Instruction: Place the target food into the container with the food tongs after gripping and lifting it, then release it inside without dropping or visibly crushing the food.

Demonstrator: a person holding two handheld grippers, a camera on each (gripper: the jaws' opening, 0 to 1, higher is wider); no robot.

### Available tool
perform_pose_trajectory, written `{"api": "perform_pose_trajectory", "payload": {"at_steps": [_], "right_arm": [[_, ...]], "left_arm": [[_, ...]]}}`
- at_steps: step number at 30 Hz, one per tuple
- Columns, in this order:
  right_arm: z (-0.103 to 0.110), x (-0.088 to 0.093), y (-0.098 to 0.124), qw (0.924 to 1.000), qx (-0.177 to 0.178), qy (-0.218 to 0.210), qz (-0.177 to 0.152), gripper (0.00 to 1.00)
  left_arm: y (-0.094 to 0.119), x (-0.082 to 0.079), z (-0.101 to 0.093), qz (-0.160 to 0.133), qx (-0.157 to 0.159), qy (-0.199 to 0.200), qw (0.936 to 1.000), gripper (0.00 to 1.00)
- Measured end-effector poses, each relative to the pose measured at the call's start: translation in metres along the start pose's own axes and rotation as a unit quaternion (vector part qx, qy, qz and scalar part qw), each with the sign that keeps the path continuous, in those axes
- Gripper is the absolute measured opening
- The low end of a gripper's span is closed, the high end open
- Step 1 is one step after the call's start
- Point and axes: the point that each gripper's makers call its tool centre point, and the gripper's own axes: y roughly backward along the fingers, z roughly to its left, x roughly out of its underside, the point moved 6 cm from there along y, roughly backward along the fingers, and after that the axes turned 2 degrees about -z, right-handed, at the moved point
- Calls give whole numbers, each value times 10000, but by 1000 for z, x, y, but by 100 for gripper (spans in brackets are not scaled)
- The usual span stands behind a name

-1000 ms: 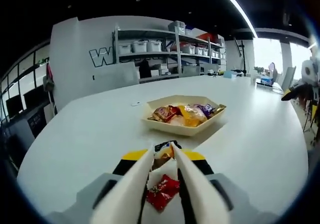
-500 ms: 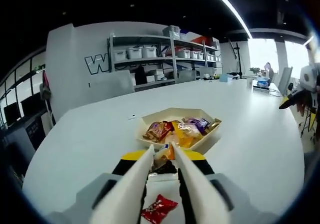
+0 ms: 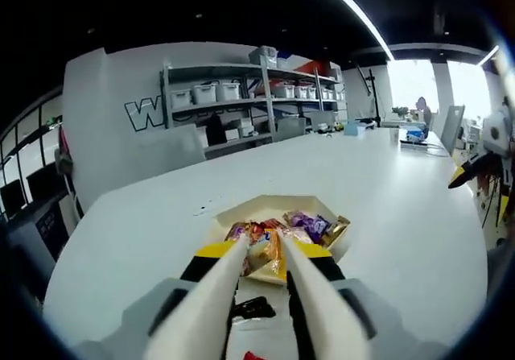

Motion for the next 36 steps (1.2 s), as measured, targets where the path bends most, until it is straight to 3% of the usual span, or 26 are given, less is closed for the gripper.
{"api": "perform_pose_trajectory", "payload": {"at_steps": [8, 20, 36], "right_arm": [[-3, 3, 4, 10000, 78, -48, -7, 85], [-6, 7, 0, 9999, 56, -92, 19, 85], [-7, 7, 2, 9999, 97, -111, -5, 85]], "left_arm": [[-22, -19, -8, -44, 122, -181, 9998, 22], [-34, -31, -6, -51, 203, -318, 9993, 25], [-34, -32, -2, 11, 164, -204, 9997, 26]]}}
